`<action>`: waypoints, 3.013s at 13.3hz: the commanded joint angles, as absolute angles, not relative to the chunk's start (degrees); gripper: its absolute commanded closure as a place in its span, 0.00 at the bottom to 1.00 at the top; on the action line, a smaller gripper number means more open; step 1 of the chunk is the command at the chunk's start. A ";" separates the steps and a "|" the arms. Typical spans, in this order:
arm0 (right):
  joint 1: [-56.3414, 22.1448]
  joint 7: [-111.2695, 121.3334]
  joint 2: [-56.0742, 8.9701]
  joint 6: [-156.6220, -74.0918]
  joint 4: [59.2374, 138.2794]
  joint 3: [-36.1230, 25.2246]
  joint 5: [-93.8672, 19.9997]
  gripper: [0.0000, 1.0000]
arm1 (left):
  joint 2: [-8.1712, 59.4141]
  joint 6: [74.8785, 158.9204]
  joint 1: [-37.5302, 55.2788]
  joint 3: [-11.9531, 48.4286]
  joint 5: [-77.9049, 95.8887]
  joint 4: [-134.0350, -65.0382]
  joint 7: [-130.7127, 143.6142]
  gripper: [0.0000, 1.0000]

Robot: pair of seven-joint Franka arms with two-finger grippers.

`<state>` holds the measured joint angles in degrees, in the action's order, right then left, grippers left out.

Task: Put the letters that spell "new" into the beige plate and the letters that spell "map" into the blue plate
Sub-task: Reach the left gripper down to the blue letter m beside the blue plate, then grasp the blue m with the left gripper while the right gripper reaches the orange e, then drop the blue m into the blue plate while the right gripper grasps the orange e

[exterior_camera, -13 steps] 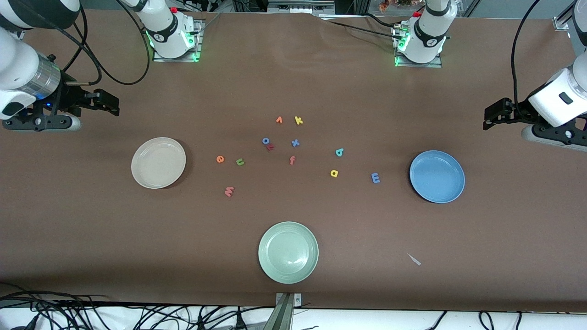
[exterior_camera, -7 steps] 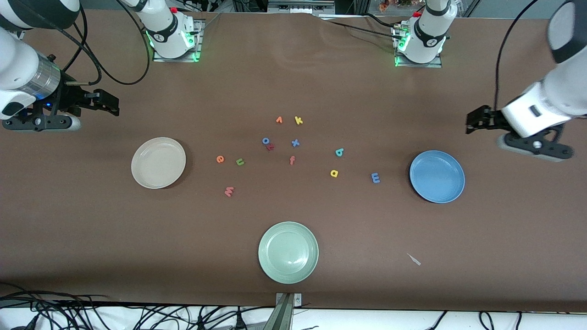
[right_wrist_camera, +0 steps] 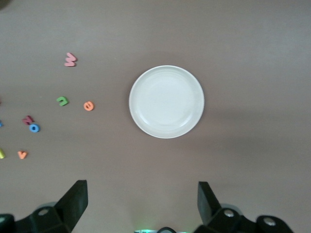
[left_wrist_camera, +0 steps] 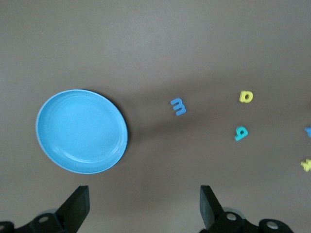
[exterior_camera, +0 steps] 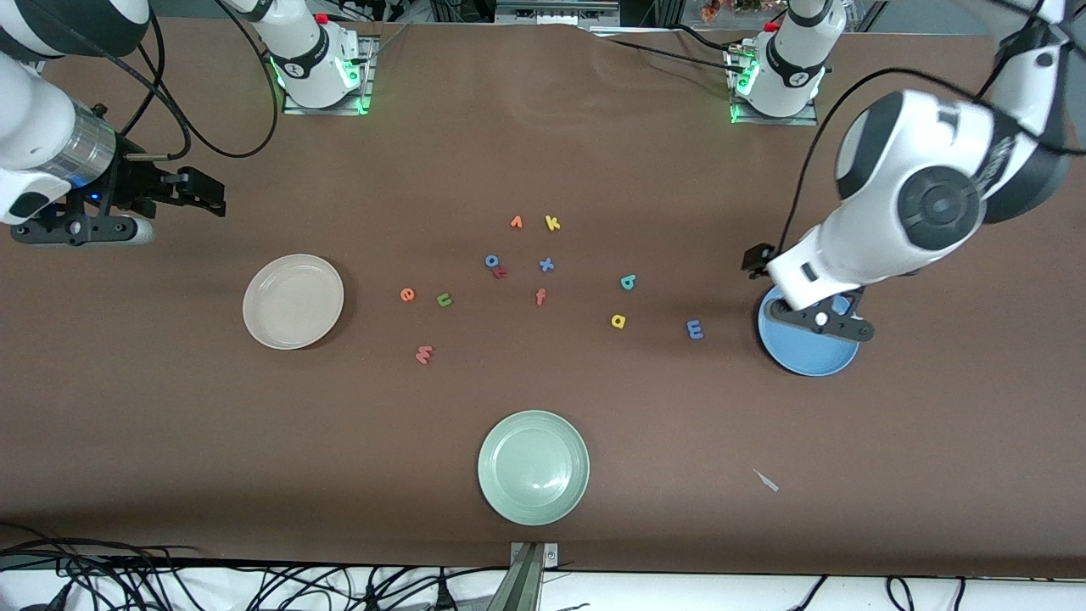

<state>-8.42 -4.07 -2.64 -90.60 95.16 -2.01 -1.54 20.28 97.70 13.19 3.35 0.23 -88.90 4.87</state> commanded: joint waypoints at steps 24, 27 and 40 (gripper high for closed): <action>-24.34 -17.74 -23.19 -138.16 116.45 -0.62 -3.52 0.00 | 36.30 135.53 18.02 2.99 -0.79 -105.56 18.81 0.73; -25.14 -18.54 -25.13 -138.43 116.46 -0.62 -3.52 0.00 | 34.55 133.43 17.40 2.73 -0.88 -105.12 18.28 0.88; -25.05 -18.81 -29.27 -141.50 116.63 -0.18 -3.60 0.11 | 31.46 115.31 1.24 2.37 -6.77 -98.87 -6.86 0.83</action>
